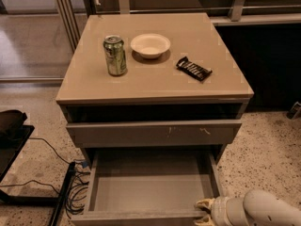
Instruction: Open middle drawer
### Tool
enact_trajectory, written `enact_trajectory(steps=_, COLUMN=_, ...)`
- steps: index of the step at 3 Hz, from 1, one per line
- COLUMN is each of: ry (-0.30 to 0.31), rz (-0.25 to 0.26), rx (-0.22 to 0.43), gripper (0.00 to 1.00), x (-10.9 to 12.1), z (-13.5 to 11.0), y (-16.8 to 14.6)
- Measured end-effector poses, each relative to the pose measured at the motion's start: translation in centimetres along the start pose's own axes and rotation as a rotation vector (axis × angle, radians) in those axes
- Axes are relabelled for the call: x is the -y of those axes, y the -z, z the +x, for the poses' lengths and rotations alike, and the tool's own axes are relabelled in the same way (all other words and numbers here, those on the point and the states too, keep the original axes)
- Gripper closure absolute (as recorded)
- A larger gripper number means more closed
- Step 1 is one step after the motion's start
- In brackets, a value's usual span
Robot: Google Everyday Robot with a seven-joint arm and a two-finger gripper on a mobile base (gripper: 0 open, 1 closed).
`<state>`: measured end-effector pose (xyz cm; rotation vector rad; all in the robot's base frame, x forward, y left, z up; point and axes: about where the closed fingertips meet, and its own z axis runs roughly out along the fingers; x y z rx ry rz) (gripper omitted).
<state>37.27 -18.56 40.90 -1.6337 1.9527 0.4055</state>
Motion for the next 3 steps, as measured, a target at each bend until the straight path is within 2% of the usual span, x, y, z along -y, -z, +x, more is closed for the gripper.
enact_trajectory(steps=1, ry=0.0, rz=0.0, rx=0.0, gripper=0.12, x=0.0, z=0.0, y=0.0)
enact_trajectory(steps=2, ry=0.0, rz=0.0, rx=0.0, gripper=0.0, x=0.0, z=0.0, y=0.0)
enact_trajectory(steps=3, ry=0.0, rz=0.0, rx=0.0, gripper=0.0, x=0.0, z=0.0, y=-0.01)
